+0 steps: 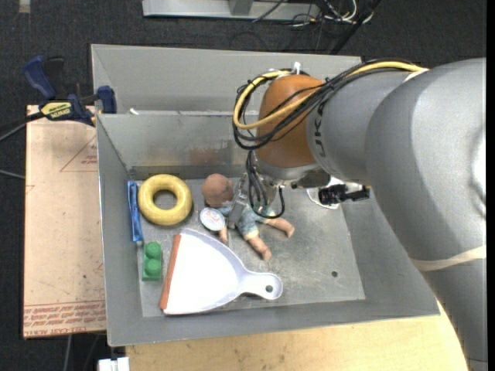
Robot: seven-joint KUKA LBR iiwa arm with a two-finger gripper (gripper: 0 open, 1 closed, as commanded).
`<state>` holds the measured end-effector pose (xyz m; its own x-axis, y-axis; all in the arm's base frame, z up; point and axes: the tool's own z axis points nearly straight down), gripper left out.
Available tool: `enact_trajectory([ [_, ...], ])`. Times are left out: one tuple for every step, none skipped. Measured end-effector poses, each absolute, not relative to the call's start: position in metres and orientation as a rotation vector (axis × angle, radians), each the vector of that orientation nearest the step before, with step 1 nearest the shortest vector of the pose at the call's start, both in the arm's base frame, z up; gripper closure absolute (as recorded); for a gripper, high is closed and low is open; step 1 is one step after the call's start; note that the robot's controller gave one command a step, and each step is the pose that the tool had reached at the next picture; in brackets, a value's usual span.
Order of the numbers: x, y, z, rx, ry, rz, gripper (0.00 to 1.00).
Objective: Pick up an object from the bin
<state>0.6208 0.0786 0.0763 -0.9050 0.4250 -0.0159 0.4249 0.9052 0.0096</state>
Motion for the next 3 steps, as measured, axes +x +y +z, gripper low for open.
enact_trajectory([
  [0.6208,0.0786,0.0793,0.680,3.049,0.010,1.00],
  [0.6208,0.0786,0.0816,0.680,3.048,0.010,1.00],
  [0.6210,0.0786,0.0832,0.679,3.048,0.010,1.00],
])
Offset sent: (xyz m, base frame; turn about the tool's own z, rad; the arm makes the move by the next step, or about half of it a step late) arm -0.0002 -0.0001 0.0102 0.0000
